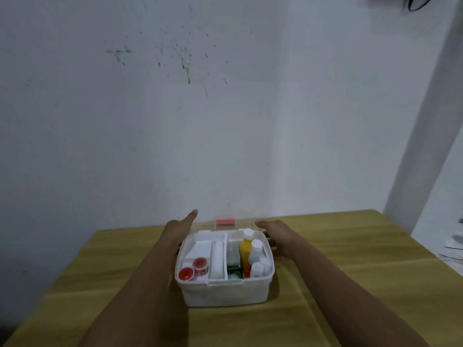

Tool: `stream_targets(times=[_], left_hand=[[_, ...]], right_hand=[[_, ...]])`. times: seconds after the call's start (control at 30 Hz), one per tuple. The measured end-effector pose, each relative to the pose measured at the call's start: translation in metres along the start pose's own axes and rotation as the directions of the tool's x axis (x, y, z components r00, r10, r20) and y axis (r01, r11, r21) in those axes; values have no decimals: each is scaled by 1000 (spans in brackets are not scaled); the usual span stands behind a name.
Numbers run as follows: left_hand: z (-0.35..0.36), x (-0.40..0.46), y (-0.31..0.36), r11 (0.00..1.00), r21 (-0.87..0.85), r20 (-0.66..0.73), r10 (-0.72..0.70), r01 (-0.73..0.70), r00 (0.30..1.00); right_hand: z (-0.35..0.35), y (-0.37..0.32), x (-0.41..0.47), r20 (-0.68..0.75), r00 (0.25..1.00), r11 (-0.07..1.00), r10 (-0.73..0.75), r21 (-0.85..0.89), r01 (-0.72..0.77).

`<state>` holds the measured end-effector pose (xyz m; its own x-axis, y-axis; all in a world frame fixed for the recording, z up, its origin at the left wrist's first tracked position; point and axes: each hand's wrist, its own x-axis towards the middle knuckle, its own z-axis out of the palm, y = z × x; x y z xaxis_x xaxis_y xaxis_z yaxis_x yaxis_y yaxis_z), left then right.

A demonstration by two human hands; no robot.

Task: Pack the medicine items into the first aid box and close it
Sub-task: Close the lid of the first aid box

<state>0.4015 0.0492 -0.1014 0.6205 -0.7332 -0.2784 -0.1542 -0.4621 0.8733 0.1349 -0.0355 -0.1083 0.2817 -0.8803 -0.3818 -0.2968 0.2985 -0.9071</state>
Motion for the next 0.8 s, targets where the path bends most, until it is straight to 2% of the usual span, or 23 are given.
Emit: stream_targets(times=[0.1,0.2,0.33,0.43,0.53,0.6,0.67,0.73,0.8], left_hand=[[-5,6,4,999,-49,43,-3,5,999],[-8,-1,19,989,-128,60,75,-67,995],[-16,-25,42,953,-260,25,166,-154,986],[-20,-50,47,930,-283,-8,242,-234,970],[-23,-77,34,906,-267,-61,325,-329,944],[-24,-94,18,877,-230,-96,411,-422,906],[-24,-110,-1,831,-185,-122,510,-525,851],[-21,-119,-21,800,-127,-97,578,-586,810],[-14,-124,-43,779,-48,-9,625,-625,780]], right_hand=[[2,-9,5,-34,998,999,-48,-3,48],[2,-31,-5,-14,982,982,-187,7,187],[-3,-55,-34,-37,923,923,-384,-60,381],[-3,-59,-59,-60,855,857,-515,-39,513],[1,-46,-82,-87,754,758,-652,-54,649],[3,-27,-94,-78,679,683,-730,-126,720],[5,-6,-104,-54,637,636,-769,-158,755],[7,13,-112,-39,590,584,-806,-207,785],[12,31,-117,-22,542,523,-840,-299,798]])
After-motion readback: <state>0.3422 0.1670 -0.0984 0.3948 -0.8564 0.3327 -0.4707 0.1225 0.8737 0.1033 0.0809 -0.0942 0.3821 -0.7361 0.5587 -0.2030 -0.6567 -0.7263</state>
